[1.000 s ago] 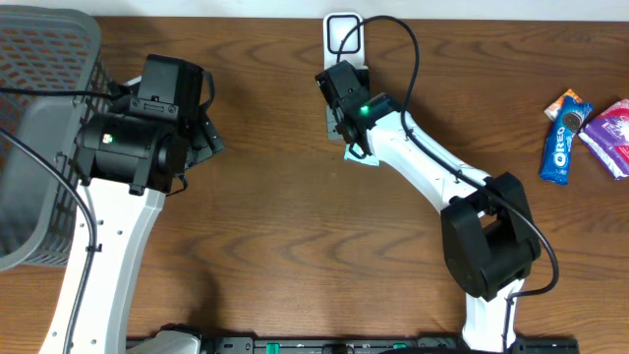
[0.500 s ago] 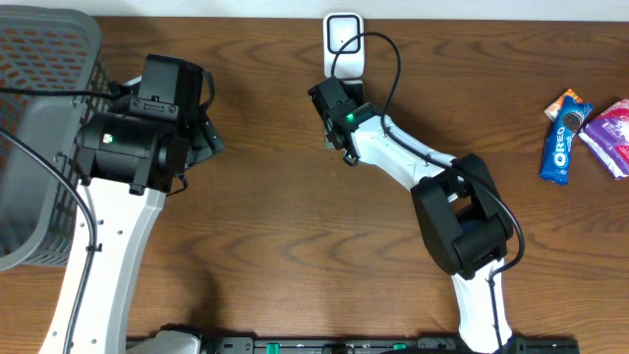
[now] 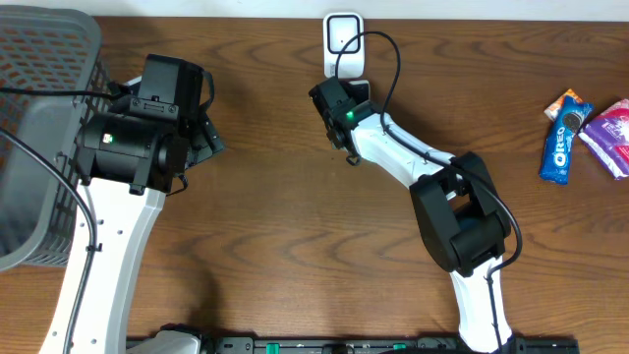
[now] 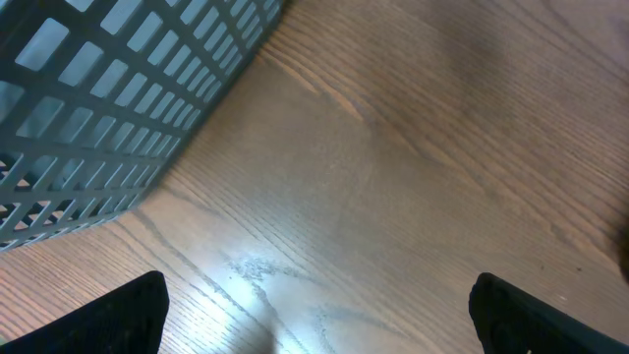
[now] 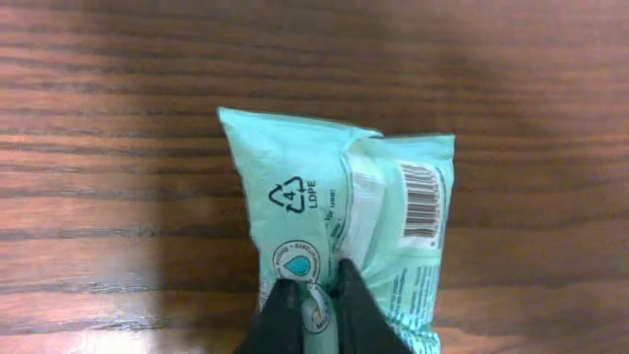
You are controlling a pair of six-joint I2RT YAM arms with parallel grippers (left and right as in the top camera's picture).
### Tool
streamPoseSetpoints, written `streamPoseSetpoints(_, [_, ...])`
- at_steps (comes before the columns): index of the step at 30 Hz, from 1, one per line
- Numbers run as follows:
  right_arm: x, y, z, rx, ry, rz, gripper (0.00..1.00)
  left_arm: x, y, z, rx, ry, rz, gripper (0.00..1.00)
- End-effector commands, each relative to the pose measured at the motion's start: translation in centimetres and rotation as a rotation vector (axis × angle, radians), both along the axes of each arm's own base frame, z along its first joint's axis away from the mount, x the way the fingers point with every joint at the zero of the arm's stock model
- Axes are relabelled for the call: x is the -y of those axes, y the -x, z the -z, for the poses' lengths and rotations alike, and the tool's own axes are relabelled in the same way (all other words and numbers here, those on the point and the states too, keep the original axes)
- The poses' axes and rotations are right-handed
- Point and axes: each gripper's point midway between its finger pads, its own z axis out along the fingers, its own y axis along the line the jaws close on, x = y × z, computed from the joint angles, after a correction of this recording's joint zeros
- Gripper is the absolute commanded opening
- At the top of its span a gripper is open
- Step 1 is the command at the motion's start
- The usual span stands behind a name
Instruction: Scan the item barcode
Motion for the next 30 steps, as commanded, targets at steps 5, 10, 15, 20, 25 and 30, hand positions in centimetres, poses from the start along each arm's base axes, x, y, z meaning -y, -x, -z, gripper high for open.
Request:
streamPoseSetpoints(5, [-1.6, 1.7, 2.3, -0.185, -0.211, -0.025, 0.01, -0.4, -0.1, -0.2, 0.001, -0.023, -0.002, 0.98])
streamPoseSetpoints(10, [-5.7, -0.5, -4.3, -0.163, -0.547, -0.179, 0.01, -0.4, -0.1, -0.2, 0.001, -0.023, -0.002, 0.98])
streamPoseSetpoints(15, [-7.7, -1.5, -10.9, -0.138, -0.866, -0.328, 0.01, -0.4, -0.1, -0.2, 0.001, -0.023, -0.002, 0.98])
streamPoseSetpoints(20, [-6.4, -0.4, -11.1, -0.246, -1.006, -0.293, 0.01, -0.4, -0.1, -0.2, 0.001, -0.023, -0.002, 0.98])
streamPoseSetpoints(25, [-4.1, 0.1, -7.7, -0.269, -0.909, -0.225, 0.01, -0.4, -0.1, -0.2, 0.001, -0.023, -0.002, 0.98])
streamPoseSetpoints(30, [-5.0, -0.6, -7.1, -0.196, -0.786, -0.252, 0.31, -0.4, -0.1, -0.2, 0.001, -0.023, -0.002, 0.98])
